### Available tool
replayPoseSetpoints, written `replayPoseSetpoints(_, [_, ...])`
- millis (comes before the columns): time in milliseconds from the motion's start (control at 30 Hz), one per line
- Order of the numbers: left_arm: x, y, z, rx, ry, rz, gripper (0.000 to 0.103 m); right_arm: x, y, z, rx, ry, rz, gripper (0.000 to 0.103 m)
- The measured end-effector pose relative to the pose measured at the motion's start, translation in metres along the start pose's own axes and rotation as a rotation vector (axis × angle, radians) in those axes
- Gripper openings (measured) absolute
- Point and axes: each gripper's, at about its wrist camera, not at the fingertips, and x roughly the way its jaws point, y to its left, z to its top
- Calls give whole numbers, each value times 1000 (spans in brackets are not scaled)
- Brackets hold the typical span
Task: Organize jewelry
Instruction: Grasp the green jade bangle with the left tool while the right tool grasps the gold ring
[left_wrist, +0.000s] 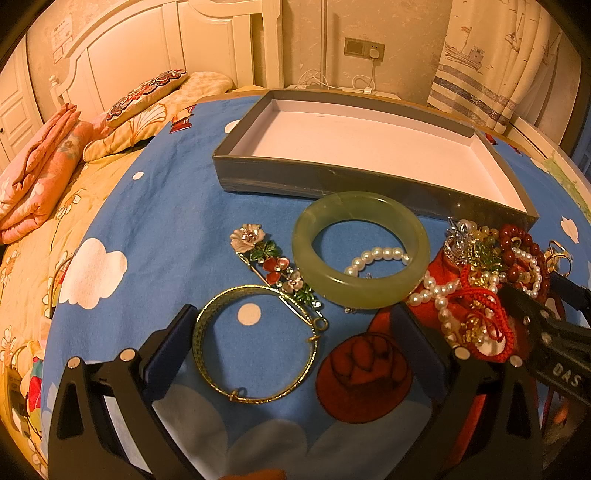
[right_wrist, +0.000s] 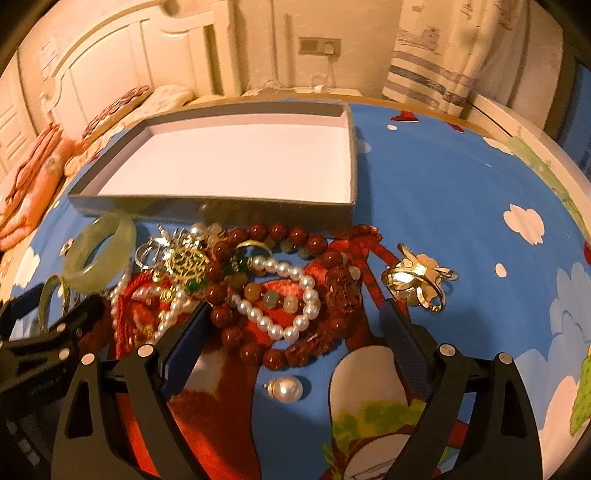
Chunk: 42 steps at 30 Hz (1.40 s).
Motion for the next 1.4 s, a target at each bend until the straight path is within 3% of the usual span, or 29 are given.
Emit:
replayPoseSetpoints(100, [-1, 0, -1, 11, 5, -6, 101, -7, -9, -3, -29, 5, 47, 87])
replayPoseSetpoints(267, [-6, 9, -9, 37, 33, -40, 101, -18, -45, -10, 75, -12, 166, 87])
replayPoseSetpoints(433, [-34, 23, -12, 5, -55, -169, 101, -28, -87, -5, 122, -65, 176, 87])
replayPoseSetpoints(567, [-47, 22, 7, 24, -104, -193, 101, -29, -125, -2, 221, -87, 168, 87])
replayPoseSetpoints(700, [-30, -7, 32, 112, -79, -200, 101, -26, -146, -2, 280, -84, 186, 87])
replayPoseSetpoints(833, [0, -33, 45, 173, -45, -183, 100, -30, -150, -4, 265, -90, 186, 87])
replayPoseSetpoints(933, [20, -44, 44, 224, -17, -125, 88, -30, -149, -7, 251, -87, 190, 87])
replayPoseSetpoints(1000, [20, -41, 42, 209, -25, -151, 79, -29, -148, -7, 245, -83, 197, 87])
replayPoseSetpoints(1200, [11, -35, 31, 188, -56, -150, 78, -23, -128, -5, 134, -45, 207, 87])
replayPoseSetpoints(1400, [-19, -13, 18, 88, -124, -179, 78, -18, -113, 0, 65, -34, 236, 87])
